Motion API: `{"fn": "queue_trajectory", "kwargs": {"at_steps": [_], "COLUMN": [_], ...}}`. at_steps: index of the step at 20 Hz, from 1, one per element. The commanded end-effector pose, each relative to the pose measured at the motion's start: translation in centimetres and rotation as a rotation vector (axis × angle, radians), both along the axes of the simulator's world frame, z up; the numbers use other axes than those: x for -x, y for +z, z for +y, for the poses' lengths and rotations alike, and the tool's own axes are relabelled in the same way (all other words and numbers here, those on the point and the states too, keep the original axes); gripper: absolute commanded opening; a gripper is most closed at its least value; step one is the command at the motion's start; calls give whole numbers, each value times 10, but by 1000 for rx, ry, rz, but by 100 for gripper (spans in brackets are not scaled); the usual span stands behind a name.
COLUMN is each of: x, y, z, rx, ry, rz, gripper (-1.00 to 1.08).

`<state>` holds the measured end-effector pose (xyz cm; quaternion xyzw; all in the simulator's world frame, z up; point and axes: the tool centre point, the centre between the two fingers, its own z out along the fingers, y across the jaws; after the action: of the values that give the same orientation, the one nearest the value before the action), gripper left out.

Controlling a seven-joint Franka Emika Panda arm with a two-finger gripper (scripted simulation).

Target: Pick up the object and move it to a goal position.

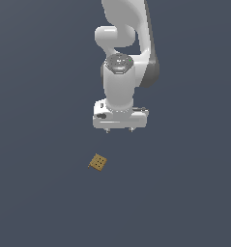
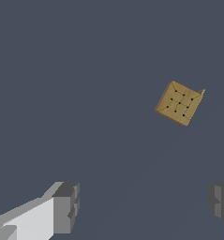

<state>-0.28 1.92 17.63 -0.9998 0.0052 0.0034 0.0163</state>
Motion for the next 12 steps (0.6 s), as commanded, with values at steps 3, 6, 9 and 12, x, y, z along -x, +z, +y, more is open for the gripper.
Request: {"fn": "queue_trajectory", "kwargs": {"at_steps": [3,6,9,12], "x": [-11,-22,-34,-48], "y": [-11,-22,-36,-54], "z": [-11,-21,-35,-51], "rx": [1,2,5,10], "ry": [-53,-106,-170,-247], "rz": [1,2,3,3], "gripper": [100,100,100,100]}}
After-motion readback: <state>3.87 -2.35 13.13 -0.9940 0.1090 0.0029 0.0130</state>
